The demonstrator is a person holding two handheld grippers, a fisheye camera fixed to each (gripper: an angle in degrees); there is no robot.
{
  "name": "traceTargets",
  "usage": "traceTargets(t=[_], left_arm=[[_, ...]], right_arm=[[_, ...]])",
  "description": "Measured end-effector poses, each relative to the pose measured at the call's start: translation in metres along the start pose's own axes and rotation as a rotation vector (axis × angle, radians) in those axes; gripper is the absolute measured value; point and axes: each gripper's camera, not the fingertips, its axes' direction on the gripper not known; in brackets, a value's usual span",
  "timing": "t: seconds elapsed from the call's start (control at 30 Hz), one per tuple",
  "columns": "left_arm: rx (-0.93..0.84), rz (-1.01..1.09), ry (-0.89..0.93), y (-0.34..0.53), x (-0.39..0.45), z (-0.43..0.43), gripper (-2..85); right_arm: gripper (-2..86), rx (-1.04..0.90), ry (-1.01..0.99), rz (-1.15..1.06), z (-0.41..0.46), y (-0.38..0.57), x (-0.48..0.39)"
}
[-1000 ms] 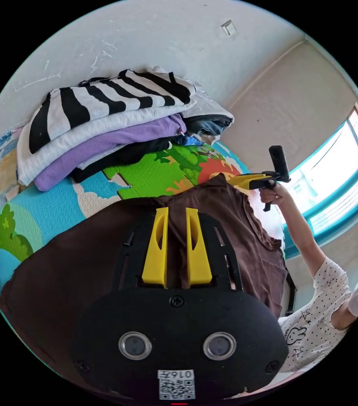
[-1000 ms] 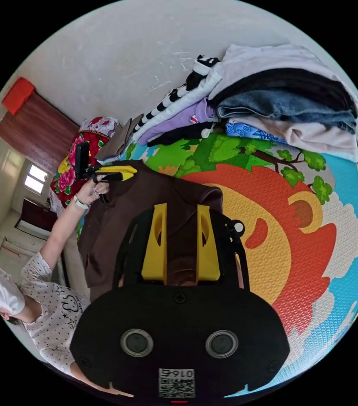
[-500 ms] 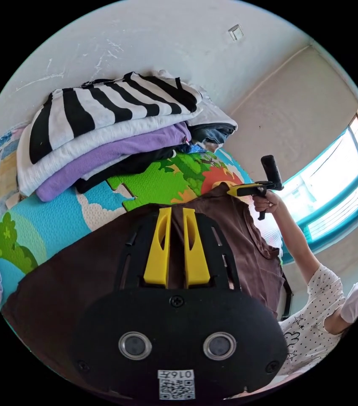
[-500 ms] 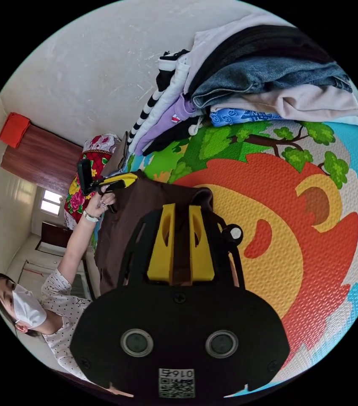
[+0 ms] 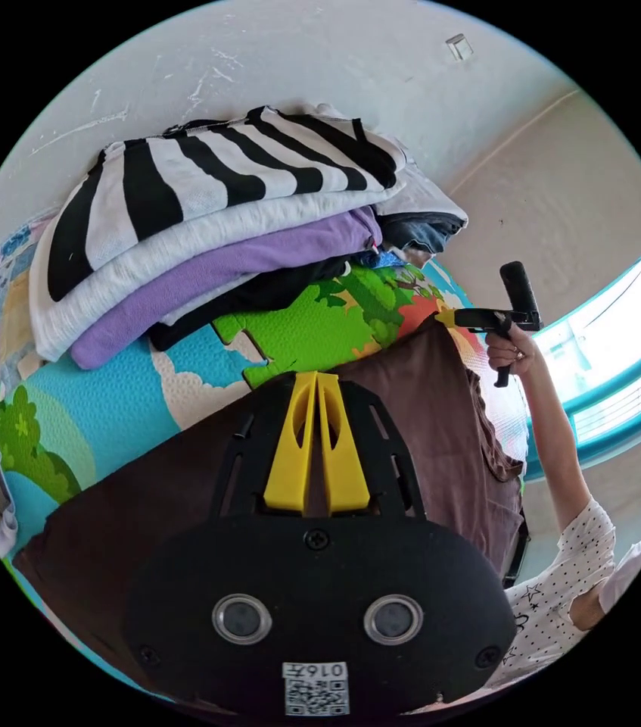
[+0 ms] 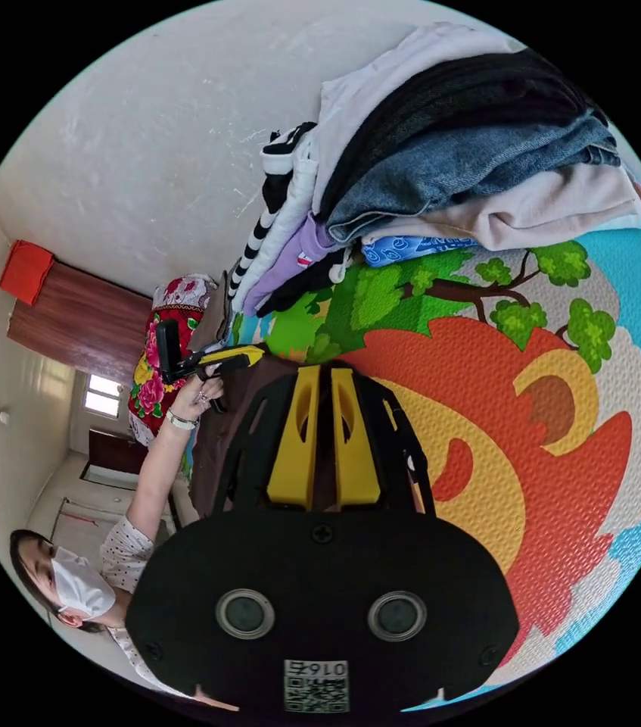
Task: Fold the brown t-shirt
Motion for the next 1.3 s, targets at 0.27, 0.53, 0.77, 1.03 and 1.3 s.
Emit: traceTargets(t=[0.27,0.53,0.77,1.03,1.3], left_arm=[[0.041,-0.009,0.026,0.009,0.006,-0.023,-1.0],[0.081,0.117,0.021,0.015,0.063,-0.059,-1.0],[-0.02,0.157,-0.074,0.02,0.11,-0.041,-1.0],[-0.035,0.184,-0.102,0.026,0.144,-0.075,-1.0],[-0.108,0.338,-0.116,0.123,0.237,-0.198,-1.0]], right_arm=[[3.7,-0.041,-0.089,0.042,0.01,0.0,0.02],[6.4,0.054,0.158,-0.3,-0.009,0.046,-0.054],[0.1,-0.038,0.372,-0.349,0.059,0.071,-0.107],[-0.5,0.041,0.255,-0.159,0.063,0.085,-0.115],[0.3,0.089,0.634,-0.352,0.045,0.164,-0.21]])
